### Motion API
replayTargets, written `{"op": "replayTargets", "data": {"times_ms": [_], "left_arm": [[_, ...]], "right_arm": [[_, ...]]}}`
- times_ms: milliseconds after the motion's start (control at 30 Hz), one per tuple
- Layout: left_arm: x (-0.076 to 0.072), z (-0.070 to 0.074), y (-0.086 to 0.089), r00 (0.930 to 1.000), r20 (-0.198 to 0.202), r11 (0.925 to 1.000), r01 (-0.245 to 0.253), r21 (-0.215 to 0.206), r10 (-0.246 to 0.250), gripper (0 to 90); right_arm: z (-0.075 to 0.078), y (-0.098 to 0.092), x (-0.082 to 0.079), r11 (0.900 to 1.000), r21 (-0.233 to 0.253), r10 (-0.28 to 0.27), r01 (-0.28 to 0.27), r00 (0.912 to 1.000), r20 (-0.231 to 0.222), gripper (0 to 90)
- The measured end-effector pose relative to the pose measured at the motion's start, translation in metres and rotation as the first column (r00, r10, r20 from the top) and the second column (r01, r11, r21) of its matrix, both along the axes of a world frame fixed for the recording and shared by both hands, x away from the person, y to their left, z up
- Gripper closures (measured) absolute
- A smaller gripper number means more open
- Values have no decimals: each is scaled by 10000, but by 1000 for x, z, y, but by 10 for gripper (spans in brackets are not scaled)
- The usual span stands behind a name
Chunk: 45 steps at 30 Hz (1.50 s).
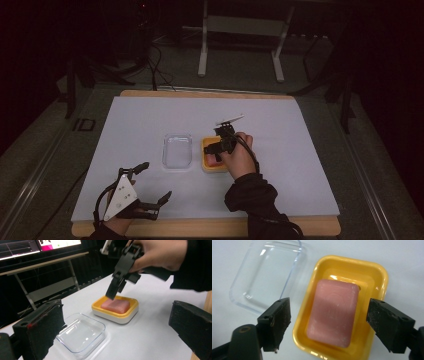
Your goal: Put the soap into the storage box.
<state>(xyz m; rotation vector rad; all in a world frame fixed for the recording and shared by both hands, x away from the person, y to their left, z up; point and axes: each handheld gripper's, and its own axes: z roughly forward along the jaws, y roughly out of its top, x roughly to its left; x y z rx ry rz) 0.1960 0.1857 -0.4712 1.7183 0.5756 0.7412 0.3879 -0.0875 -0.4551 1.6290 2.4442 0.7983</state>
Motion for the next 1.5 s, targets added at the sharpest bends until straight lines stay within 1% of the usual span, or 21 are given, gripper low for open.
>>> {"op": "replayTargets", "data": {"times_ms": [67, 100, 133, 200, 367, 433, 467, 500, 567, 667, 700, 733, 767, 900, 1033, 1133, 1200, 1267, 1300, 1467, 1500], "left_arm": [[0, 0, 0, 10000, -10, 10000, -6, -8, 6, 6], [0, 0, 0, 10000, -26, 10000, 2, -19, -2, 6], [0, 0, 0, 10000, -34, 10000, 5, -18, -5, 6], [0, 0, 0, 10000, -44, 10000, 8, -23, -8, 6], [0, 0, 0, 10000, -41, 10000, -25, -35, 25, 6], [0, 0, 0, 10000, -59, 10000, -40, -45, 40, 6], [0, 0, 0, 10000, -72, 10000, -25, -47, 25, 6], [0, -1, 0, 10000, -72, 10000, -25, -48, 24, 6], [0, -1, 0, 10000, -73, 10000, -25, -55, 24, 6], [0, 0, 0, 10000, -65, 10000, -43, -68, 43, 6], [0, 0, 0, 10000, -65, 10000, -43, -68, 43, 6], [0, -1, 0, 10000, -76, 10000, -48, -75, 47, 6], [0, -1, 0, 10000, -62, 10000, -53, -63, 52, 6], [0, -1, 0, 10000, -57, 10000, -43, -46, 43, 6], [0, -1, 0, 10000, -67, 10000, -66, -75, 65, 6], [0, -1, 0, 9999, -76, 10000, -72, -69, 71, 6], [0, -1, 0, 9999, -73, 9999, -78, -70, 77, 6], [1, -1, -1, 9999, -83, 10000, -71, -51, 70, 6], [1, -1, -1, 9999, -83, 10000, -71, -51, 70, 6], [1, -2, -1, 9999, -102, 10000, -73, -32, 72, 6], [1, -2, -1, 9999, -109, 10000, -78, -14, 77, 6]], "right_arm": [[6, -8, -2, 9993, 182, 311, -315, 9993, 206, 191], [8, -10, -4, 9991, 139, 386, -390, 9988, 303, 191], [11, -13, -5, 9980, 97, 620, -625, 9970, 464, 188], [16, -19, -8, 9960, 235, 851, -865, 9949, 541, 183], [26, -39, -11, 9931, 254, 1123, -1148, 9902, 832, 185], [30, -48, -12, 9912, 408, 1213, -1257, 9878, 976, 185], [32, -54, -13, 9897, 578, 1254, -1310, 9878, 929, 183], [33, -59, -13, 9893, 605, 1269, -1331, 9873, 960, 183], [34, -66, -15, 9890, 467, 1340, -1403, 9838, 1191, 183], [34, -79, -20, 9861, 212, 1600, -1647, 9767, 1427, 189], [34, -79, -20, 9861, 212, 1600, -1647, 9767, 1427, 189], [34, -84, -21, 9853, 196, 1652, -1699, 9752, 1472, 189], [35, -95, -23, 9847, 286, 1660, -1719, 9751, 1474, 189], [35, -113, -26, 9837, 305, 1696, -1772, 9708, 1695, 189], [32, -129, -30, 9829, 191, 1763, -1830, 9666, 1861, 189], [30, -141, -33, 9847, 239, 1648, -1728, 9664, 1971, 189], [27, -150, -34, 9875, 316, 1449, -1541, 9693, 1986, 189], [24, -157, -36, 9883, 351, 1378, -1483, 9680, 2098, 189], [24, -157, -36, 9883, 351, 1378, -1483, 9680, 2098, 189], [17, -179, -42, 9885, 139, 1426, -1504, 9595, 2430, 189], [16, -183, -43, 9881, 36, 1479, -1538, 9560, 2533, 189]]}}
